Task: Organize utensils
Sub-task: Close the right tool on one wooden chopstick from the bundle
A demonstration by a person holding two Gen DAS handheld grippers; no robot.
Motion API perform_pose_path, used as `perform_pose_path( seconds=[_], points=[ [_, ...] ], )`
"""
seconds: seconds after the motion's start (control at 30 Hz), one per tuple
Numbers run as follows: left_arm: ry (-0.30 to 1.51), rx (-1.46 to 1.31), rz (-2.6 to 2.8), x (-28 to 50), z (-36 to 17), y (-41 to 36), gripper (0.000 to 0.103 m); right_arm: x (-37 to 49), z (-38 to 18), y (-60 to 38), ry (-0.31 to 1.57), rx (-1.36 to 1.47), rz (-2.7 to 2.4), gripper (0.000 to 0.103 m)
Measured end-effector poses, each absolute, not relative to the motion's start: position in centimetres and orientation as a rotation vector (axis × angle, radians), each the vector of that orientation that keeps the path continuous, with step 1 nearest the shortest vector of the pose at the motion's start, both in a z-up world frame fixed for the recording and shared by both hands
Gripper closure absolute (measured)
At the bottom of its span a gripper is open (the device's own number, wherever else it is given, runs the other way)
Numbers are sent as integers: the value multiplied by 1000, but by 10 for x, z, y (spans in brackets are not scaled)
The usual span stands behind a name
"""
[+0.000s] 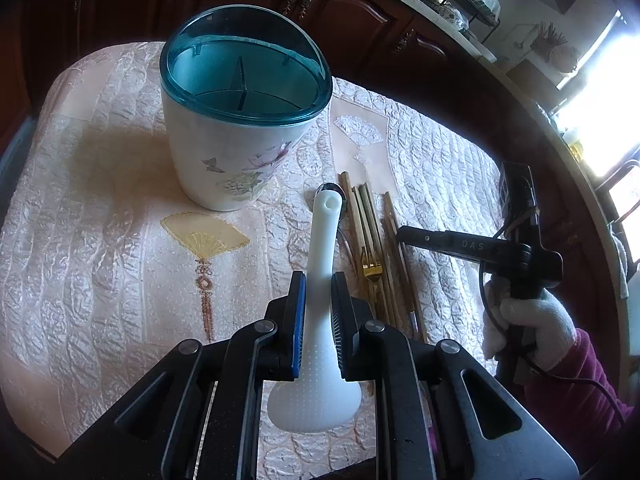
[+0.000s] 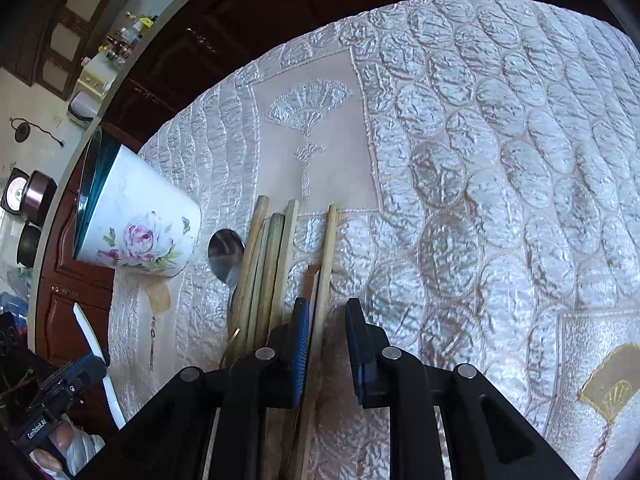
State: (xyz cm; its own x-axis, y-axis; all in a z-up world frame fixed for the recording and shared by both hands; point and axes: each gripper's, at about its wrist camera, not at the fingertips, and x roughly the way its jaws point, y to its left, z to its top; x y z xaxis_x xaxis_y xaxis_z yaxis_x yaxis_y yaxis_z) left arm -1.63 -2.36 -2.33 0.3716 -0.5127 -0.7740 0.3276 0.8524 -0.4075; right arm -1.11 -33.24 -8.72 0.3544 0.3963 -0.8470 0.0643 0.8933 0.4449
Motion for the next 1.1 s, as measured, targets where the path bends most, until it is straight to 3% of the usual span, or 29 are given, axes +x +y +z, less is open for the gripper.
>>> perform_pose_path(
  seconds=[0.83, 0.9, 1.03, 1.1],
  points=[
    [1106, -213, -411, 7, -52, -17, 91, 23, -88, -324, 1200, 340, 176, 88],
    [1102, -221, -395, 16, -56, -18, 89, 30, -90, -320, 1203, 332, 182, 88],
    [1099, -200, -370, 33, -65, -30, 73, 34, -93, -313, 1205, 309, 194, 90],
    [1112, -174, -350, 43, -72, -37, 72, 34, -92, -311, 1203, 302, 199, 94]
  ],
)
